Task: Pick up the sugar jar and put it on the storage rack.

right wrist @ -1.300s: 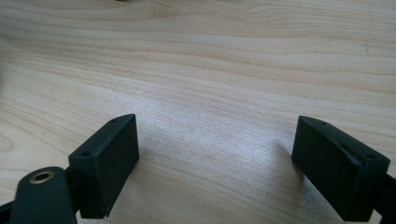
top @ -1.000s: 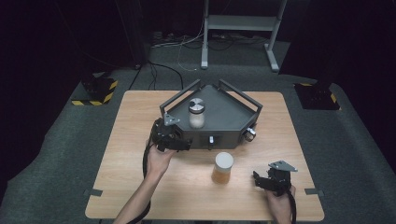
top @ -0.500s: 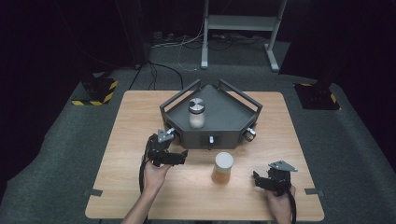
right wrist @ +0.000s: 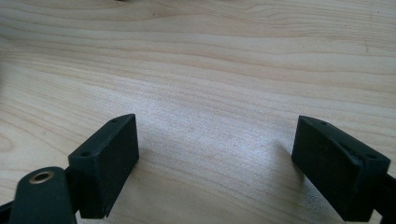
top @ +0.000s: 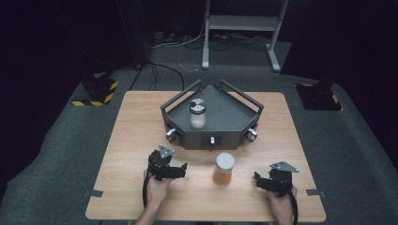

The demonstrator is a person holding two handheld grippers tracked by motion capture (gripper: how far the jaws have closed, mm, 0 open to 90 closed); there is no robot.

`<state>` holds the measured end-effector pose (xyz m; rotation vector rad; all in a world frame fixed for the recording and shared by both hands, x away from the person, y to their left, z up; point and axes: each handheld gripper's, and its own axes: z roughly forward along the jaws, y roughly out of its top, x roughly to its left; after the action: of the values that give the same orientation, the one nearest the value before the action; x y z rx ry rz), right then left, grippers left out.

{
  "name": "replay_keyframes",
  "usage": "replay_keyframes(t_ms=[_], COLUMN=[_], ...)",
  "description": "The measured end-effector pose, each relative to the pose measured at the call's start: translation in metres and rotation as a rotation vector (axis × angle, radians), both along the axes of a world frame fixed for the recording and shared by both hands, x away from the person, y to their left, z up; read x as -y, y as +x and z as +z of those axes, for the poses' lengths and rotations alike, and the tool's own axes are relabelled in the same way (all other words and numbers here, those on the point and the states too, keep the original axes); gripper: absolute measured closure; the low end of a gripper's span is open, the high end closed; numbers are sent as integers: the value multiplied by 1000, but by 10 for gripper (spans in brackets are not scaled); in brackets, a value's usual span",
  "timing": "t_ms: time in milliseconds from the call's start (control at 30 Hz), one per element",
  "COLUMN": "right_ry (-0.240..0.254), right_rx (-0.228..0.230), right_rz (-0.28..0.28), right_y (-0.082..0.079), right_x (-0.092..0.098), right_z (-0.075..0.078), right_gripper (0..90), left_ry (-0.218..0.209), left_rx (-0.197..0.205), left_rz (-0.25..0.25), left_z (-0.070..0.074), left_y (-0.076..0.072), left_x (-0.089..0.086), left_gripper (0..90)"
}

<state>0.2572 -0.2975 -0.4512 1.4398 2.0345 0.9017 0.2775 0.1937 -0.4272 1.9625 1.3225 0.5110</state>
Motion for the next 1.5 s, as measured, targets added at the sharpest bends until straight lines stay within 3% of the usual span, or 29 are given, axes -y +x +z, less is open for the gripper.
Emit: replay_keyframes(t_ms=[167,500,933,1067,1500], right_ry=[0,0,0,0,0], right_rx=[0,0,0,0,-1], right_rz=[0,0,0,0,0], right_y=[0,0,0,0,0], right_x=[0,0,0,0,0], right_z=[0,0,0,0,0], right_gripper=[148,148,148,148,147], left_ry=[5,34,50,74,77], left_rx=[4,-1,-1,-2,1], left_rz=[22,35,24,22,25], left_z=[-13,-22,-24,-23,-24], left_y=[-3,-1,-1,-1,-1], left_x=[4,12,13,17,19], left_gripper=[33,31,19,14,9])
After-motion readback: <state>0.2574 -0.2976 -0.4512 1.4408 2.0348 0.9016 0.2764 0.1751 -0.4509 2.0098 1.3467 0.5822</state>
